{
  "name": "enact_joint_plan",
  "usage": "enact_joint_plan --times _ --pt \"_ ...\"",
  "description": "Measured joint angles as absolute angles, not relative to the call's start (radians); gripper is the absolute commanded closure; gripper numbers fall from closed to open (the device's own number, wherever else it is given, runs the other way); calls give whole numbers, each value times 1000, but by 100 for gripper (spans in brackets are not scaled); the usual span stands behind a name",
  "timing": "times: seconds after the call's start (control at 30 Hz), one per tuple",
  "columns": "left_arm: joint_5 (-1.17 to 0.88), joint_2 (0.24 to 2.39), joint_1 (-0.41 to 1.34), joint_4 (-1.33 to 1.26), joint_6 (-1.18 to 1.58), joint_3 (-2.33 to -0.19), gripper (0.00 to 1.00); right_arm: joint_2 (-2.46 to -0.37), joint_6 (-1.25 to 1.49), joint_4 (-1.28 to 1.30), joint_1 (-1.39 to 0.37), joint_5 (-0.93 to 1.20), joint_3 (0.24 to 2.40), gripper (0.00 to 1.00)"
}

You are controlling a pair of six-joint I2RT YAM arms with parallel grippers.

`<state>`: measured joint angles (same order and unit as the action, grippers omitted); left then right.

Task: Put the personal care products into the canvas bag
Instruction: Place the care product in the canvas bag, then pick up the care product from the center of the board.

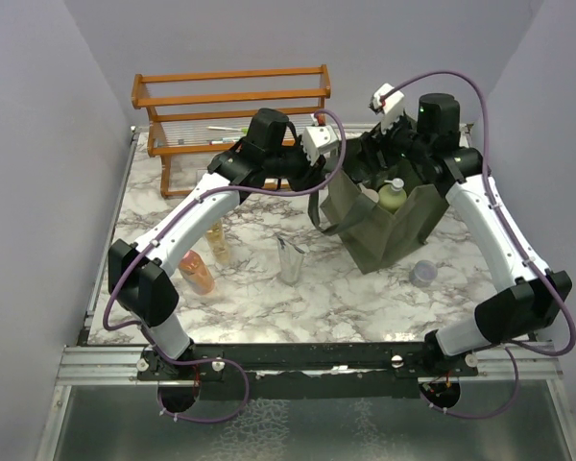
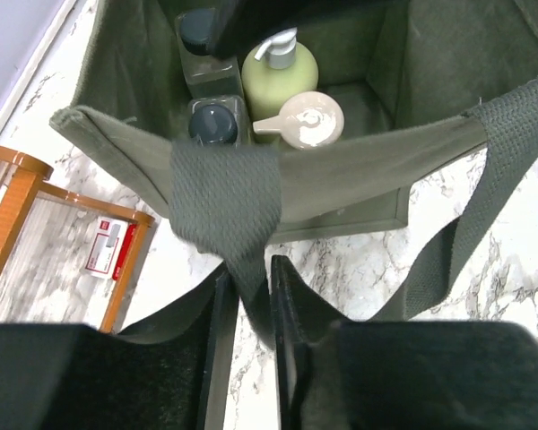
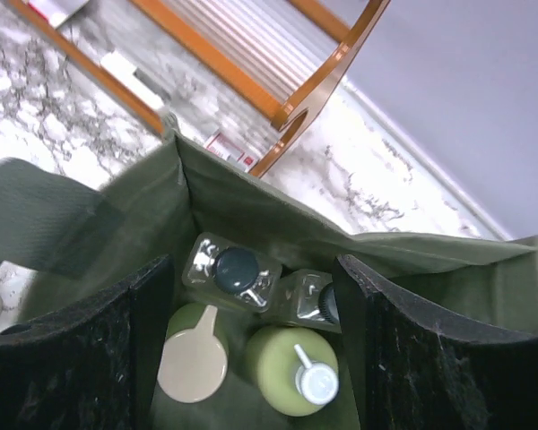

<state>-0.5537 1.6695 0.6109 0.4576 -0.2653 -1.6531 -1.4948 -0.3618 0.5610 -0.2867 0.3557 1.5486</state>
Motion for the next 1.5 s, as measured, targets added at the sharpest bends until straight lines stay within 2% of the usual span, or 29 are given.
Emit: enact_joint_plan --times 0.13,0.4,0.77,1.17,1.5 --pt "-556 1670 611 459 -273 -1655 52 -1460 -359 560 -287 348 1585 28" --pt "-557 1668 611 508 -304 -1705 31 -1392 -363 553 -287 395 1589 27" --pt "-481 1577 567 623 -378 -1713 28 -1390 -383 582 -287 569 1636 26" --pt "-398 1367 315 730 -422 -1641 23 -1423 -419 630 -366 709 1704 26" --pt "-424 1134 160 985 -557 -1458 23 -1496 -496 709 -502 802 1748 26"
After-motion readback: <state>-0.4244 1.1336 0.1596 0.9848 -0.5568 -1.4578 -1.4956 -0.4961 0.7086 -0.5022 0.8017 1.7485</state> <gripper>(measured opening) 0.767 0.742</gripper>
